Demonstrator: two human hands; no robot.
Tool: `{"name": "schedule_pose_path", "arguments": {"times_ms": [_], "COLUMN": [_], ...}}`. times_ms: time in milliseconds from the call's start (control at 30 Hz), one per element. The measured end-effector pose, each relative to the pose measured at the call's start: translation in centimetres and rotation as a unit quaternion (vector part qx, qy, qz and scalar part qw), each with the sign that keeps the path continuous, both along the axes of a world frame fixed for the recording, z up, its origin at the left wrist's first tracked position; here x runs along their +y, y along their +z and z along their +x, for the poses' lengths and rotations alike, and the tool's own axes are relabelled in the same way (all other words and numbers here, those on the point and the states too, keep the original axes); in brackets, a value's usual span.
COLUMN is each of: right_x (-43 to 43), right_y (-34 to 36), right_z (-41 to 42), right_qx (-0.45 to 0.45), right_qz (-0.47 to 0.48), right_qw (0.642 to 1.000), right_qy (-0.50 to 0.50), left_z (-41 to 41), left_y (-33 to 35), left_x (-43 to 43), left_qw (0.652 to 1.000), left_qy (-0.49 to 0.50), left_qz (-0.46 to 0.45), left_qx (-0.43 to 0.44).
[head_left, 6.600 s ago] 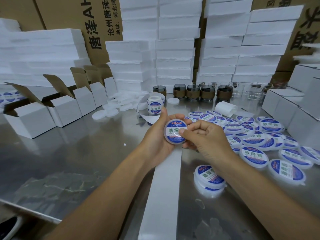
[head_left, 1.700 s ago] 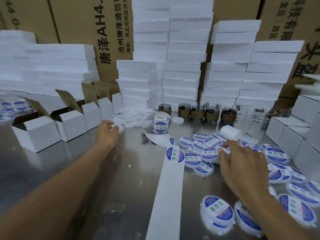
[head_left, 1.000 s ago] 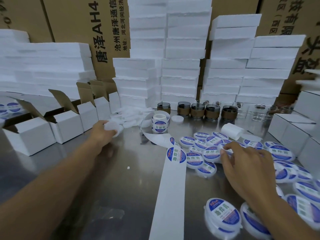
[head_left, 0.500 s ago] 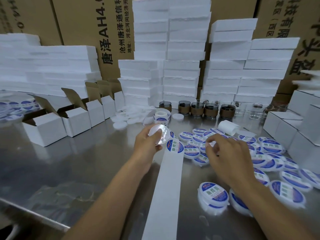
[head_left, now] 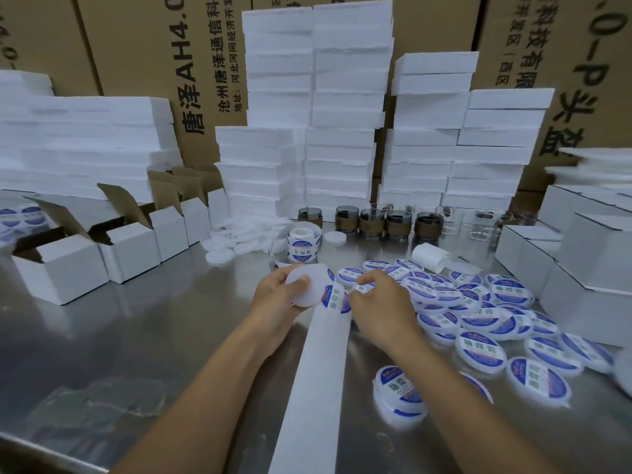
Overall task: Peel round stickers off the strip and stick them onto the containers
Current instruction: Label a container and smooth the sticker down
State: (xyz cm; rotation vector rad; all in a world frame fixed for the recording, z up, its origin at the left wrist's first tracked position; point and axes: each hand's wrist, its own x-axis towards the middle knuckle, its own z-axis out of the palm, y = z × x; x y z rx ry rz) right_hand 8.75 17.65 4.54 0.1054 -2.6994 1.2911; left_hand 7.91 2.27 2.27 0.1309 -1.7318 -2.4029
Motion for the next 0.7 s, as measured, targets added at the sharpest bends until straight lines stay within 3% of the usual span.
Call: {"name": "schedule_pose_path", "arguments": {"times_ms": [167, 233, 300, 400, 500, 567, 700], "right_x": [-0.2, 0.0, 0.3, 0.8, 1.3, 1.4, 1.0], "right_y": [-1.2, -1.3, -1.1, -0.4, 0.1, 0.2, -0.4], "right_z": [0.4, 0.1, -0.3, -0.7, -1.1, -1.0, -0.9], "right_qx": [0.07, 0.049, -0.005, -0.07, -0.073, -0.066, -0.042], "right_qz": [0.118, 0.067, -0.042, -0.186, -0.282, -0.322, -0.297], "right_qw": [0.99, 0.996, 0.999, 0.98, 0.956, 0.944, 0.954], "right_qy": [-0.045, -0.038, -0.027, -0.013, -0.008, 0.007, 0.018], "left_z": [-0.1, -0.1, -0.1, 0.0, 0.1, 0.1, 0.3], "left_y": [-0.1, -0.2, -0.2, -0.1, 0.0, 0.2, 0.4], "left_x": [0.0, 0.0, 0.2, 0.6, 0.8, 0.7, 0.3], "left_qw": [0.998, 0.997, 0.996, 0.992, 0.991, 0.992, 0.993], "left_qy": [-0.058, -0.063, -0.076, -0.11, -0.119, -0.108, -0.077], "left_qz": [0.02, 0.032, 0.05, 0.059, 0.057, 0.066, 0.094], "left_qx": [0.007, 0.0, -0.011, -0.021, -0.021, -0.02, -0.009]}}
